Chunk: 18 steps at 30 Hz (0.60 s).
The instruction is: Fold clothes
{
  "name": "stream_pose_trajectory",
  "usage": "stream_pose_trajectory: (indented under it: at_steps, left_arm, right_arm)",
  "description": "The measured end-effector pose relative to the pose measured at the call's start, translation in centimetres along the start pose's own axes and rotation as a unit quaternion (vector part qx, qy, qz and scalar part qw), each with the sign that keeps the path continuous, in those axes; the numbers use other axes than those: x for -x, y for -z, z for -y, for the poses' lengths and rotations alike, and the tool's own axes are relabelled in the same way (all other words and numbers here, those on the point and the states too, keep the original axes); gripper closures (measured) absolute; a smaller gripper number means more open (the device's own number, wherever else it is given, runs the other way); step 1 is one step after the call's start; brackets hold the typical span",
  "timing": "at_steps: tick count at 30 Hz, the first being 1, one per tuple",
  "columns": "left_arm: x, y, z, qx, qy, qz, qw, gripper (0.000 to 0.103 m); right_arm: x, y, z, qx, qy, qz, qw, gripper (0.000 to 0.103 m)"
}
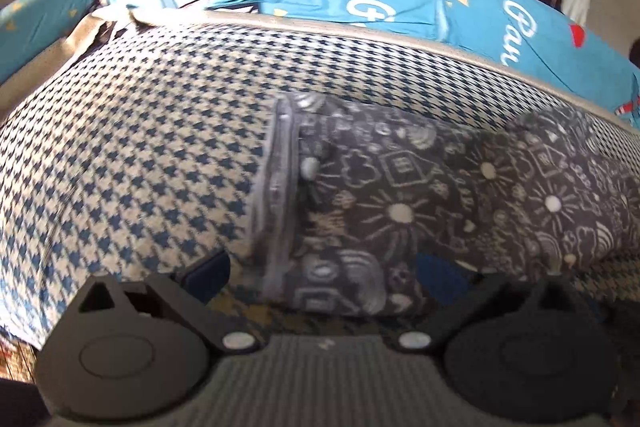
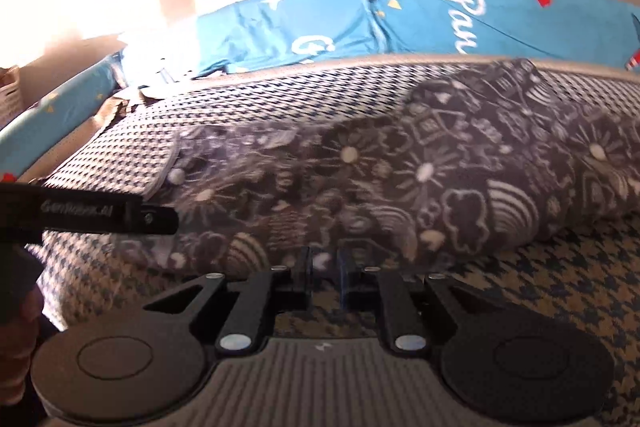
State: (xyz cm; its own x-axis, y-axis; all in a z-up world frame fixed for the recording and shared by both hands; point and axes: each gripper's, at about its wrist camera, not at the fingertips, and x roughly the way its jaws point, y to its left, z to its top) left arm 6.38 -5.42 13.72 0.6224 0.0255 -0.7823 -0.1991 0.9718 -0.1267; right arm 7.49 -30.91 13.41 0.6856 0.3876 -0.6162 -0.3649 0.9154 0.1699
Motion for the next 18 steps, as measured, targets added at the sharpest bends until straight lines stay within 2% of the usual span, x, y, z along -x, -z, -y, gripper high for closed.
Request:
stream_pose_trajectory:
  at_steps: [3,6,13,15,18]
  left_arm:
    - [-0.3,-0.2,-1.8,0.032,-0.005,-0.009,0.9994,0.000]
    - [-0.7,-0.4,-3.1,0.058,-0.002,-0.020,0.9981,0.000]
    - [-2.7,-1.0,-4.8,0.102,0.050,-0.070,0.9910,0.000]
    - [-3.3,-1.2,-5.3,0.115,0.065,-0.085,0.9877,0.000]
    - [-3.9,-1.9,-5.8,0.120,0.077,-0.097,0.9850,0.000]
  right_arm:
    - [0.0,0.2,-1.3,0.017,-0.021,0.003,1.000,0.079]
    - [-0.3,0.4,-2.8,0.041,-0.037,0.003,0.998,0.077]
    - [-0.7,0.8,-6.5,0.104,-0.063,0.011,0.993,0.067]
    - [-0.9,0.9,-7.5,0.131,-0.066,0.016,0.989,0.063]
    - [-1.2,1.3,-9.1,0.178,-0.069,0.022,0.981,0.062]
